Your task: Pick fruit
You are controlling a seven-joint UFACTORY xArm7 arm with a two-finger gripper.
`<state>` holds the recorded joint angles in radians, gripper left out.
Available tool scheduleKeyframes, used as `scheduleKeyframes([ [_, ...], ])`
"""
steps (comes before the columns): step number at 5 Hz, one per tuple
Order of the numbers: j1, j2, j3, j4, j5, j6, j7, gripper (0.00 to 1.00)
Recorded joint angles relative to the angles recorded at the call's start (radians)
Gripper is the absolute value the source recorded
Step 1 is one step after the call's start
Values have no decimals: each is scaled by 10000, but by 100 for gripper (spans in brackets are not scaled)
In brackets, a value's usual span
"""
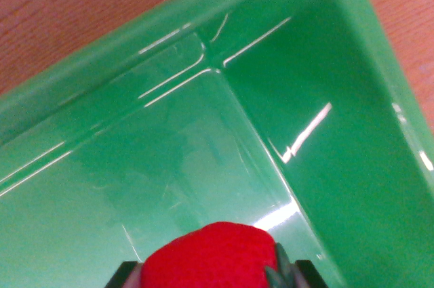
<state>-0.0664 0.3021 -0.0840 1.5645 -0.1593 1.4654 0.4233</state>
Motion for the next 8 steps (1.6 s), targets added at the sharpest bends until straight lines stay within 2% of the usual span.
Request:
scheduleKeyframes([
  [1, 0, 0, 0, 0, 0, 0, 0, 100],
  [2, 8, -122, 0, 307, 8, 425, -61, 100],
  [3, 8, -122, 0, 307, 8, 425, -61, 100],
  [4, 16, -249, 0, 625, 16, 866, -124, 100],
  [5, 16, -249, 0, 625, 16, 866, -124, 100],
  [6, 23, -367, 0, 922, 24, 1277, -182, 100],
  [7, 23, -367, 0, 922, 24, 1277, -182, 100],
  [8, 30, -471, -1, 1184, 31, 1641, -235, 100],
])
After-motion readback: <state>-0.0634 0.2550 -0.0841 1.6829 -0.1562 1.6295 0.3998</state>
